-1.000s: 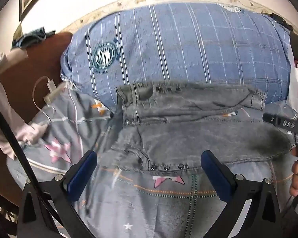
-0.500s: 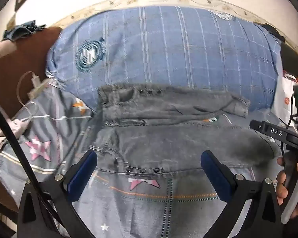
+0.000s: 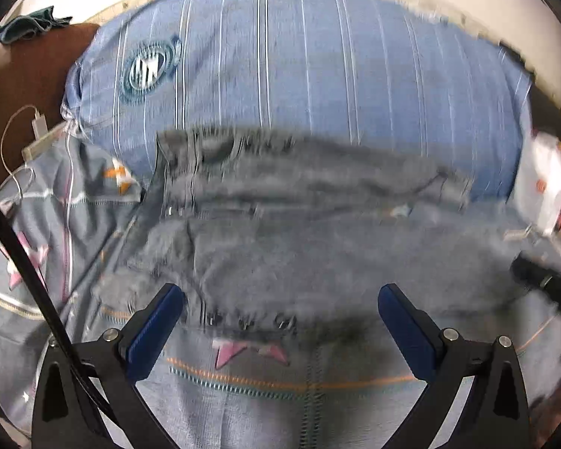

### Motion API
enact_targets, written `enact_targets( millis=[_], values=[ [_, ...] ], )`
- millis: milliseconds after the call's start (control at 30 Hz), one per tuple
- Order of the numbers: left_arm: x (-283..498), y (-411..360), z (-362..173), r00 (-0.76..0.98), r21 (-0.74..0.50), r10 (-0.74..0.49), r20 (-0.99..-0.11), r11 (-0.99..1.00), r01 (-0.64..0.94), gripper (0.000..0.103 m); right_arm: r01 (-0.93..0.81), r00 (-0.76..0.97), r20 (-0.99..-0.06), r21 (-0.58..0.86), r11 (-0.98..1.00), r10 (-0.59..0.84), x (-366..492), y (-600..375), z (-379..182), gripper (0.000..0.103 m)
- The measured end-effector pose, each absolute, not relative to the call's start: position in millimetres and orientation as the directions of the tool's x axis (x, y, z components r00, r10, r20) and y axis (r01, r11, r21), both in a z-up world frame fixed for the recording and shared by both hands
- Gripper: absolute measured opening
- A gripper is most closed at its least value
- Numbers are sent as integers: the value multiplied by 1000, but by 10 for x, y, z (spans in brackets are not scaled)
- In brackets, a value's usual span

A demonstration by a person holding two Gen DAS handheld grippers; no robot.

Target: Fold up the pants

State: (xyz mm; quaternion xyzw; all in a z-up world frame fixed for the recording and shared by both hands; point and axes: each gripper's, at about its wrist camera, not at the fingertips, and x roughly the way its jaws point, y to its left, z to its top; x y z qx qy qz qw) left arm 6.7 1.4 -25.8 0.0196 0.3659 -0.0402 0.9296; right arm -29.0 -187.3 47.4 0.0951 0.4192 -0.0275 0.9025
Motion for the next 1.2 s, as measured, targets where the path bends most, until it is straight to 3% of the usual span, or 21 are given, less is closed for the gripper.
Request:
enact_targets(
  millis=[67, 167, 400, 1200],
  values=[
    [195, 19, -335, 659, -20, -75, -749, 996, 91, 103, 115, 655, -755, 110, 987, 8, -263, -1771, 438, 103],
    [149, 54, -254, 717, -2, -52, -695, 998, 70, 103, 106, 675, -736, 154, 982, 42, -237, -1751, 422, 103],
    [99, 91, -192, 736, 2, -63, -675, 996, 87, 103, 86, 676, -735, 159, 983, 60, -186, -1669, 410, 103],
    [51, 105, -271, 726, 9, -63, -685, 995, 95, 103, 95, 666, -742, 183, 979, 74, -154, -1742, 382, 100]
  ],
)
